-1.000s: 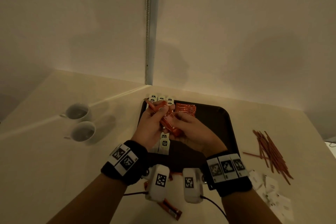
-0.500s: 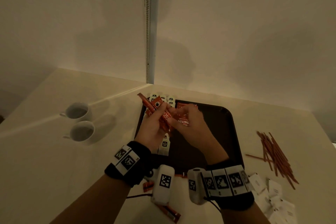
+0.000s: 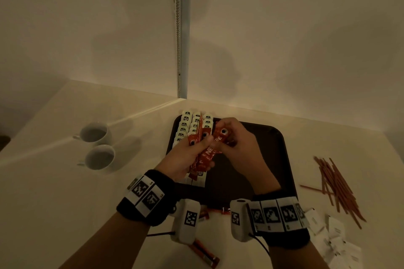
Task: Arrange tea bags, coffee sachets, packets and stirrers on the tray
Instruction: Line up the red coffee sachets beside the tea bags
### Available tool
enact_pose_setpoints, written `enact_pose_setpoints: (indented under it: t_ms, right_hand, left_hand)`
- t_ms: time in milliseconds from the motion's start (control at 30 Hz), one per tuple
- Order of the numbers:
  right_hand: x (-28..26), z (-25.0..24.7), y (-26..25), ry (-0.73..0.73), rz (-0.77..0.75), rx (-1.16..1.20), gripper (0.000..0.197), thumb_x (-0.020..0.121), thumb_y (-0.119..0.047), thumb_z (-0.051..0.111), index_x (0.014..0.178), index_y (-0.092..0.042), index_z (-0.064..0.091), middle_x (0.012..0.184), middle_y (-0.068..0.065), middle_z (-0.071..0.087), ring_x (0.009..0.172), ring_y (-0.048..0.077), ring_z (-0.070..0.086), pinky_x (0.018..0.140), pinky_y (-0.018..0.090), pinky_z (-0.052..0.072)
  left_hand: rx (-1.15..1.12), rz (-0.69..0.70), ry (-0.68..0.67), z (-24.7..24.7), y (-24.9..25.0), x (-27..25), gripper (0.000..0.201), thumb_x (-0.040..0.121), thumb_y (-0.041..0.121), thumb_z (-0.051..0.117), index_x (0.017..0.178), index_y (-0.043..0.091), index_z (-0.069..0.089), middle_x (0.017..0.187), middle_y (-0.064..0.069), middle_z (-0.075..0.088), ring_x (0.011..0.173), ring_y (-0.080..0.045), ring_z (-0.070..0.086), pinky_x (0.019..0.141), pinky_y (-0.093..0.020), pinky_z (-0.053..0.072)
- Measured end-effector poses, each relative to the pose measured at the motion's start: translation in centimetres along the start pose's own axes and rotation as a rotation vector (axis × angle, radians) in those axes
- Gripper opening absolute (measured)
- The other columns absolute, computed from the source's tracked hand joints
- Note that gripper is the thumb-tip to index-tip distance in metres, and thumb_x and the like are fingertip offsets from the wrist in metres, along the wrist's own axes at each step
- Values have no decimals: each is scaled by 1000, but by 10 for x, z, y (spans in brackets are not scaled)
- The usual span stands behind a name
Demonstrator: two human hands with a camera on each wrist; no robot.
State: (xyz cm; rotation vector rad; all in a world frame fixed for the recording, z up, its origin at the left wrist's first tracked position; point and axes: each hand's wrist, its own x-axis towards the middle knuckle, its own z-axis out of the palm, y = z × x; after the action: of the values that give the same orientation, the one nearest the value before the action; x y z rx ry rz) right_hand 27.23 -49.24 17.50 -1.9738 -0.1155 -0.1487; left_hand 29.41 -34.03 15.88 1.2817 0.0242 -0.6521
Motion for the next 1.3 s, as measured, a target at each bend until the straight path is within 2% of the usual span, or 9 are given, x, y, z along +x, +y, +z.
enact_pose_setpoints:
  t_ms: [100, 200, 300, 467, 633, 833, 1033, 1233, 1300]
  right_hand:
    - [0, -6, 1, 59, 74, 93, 28, 83, -9, 68, 102, -20, 50, 97, -2, 64, 88, 8, 66, 67, 19, 55]
    - [0, -11, 5, 123, 151, 272, 27, 82, -10, 70, 98, -16, 50, 101, 9, 63, 95, 22, 66, 75, 36, 58]
    - [0, -10, 5, 133, 153, 280, 28, 79, -14, 73, 96, -15, 51, 101, 13, 61, 95, 29, 64, 78, 46, 57]
    - [-1, -8, -1, 116, 191, 310, 19, 84, -13, 66, 101, -6, 61, 96, 5, 66, 88, 17, 67, 78, 29, 57]
    - [-1, -12, -1, 183, 239, 347, 12, 85, -12, 63, 96, -9, 67, 78, 3, 66, 64, 4, 62, 61, 16, 50]
    - [3, -15, -3, 117, 291, 308, 10, 86, -12, 63, 93, -17, 69, 87, 2, 68, 71, 9, 66, 68, 21, 55]
    - [5, -24, 4, 198, 273, 167, 7, 81, -16, 69, 85, -22, 68, 88, 1, 69, 77, 12, 67, 70, 22, 57]
    - [9, -34, 22, 40, 218, 67, 14, 89, -14, 58, 92, -26, 65, 101, -4, 65, 93, 12, 63, 76, 25, 55]
    - [15, -42, 42, 60, 257, 29, 13, 90, -12, 57, 95, -21, 64, 102, -6, 63, 94, 9, 61, 72, 21, 53]
  left_hand:
    - [-14, 13, 47, -4, -2, 0, 30, 87, 31, 61, 110, 11, 61, 71, 2, 68, 55, -13, 62, 52, -25, 52]
    - [11, 94, 106, -7, 0, 0, 20, 77, 32, 68, 79, 15, 57, 57, 3, 53, 45, -9, 48, 50, -24, 44]
    - [75, 168, 163, -4, 6, 0, 20, 76, 22, 73, 87, 14, 59, 48, 10, 52, 41, -4, 42, 47, -21, 39]
    - [174, 243, 251, -1, 12, 3, 16, 81, 22, 73, 91, 11, 68, 56, 3, 59, 44, -9, 51, 39, -19, 39]
    - [127, 235, 281, -3, 18, 4, 23, 79, 22, 74, 96, 7, 69, 77, -11, 71, 49, -10, 56, 42, -18, 41]
    - [105, 232, 309, -3, 14, 5, 9, 79, 18, 74, 88, 18, 71, 80, -9, 72, 47, -10, 56, 44, -21, 42]
    - [148, 218, 300, -8, 14, 5, 13, 79, 23, 74, 91, 20, 72, 83, -17, 72, 56, -20, 57, 46, -24, 41]
    - [206, 237, 318, -16, 16, 8, 18, 80, 24, 72, 95, 13, 71, 78, -3, 70, 45, -11, 54, 40, -17, 39]
    - [153, 175, 376, -22, 14, 10, 23, 82, 29, 69, 97, 11, 67, 64, 4, 60, 41, -10, 48, 37, -19, 36]
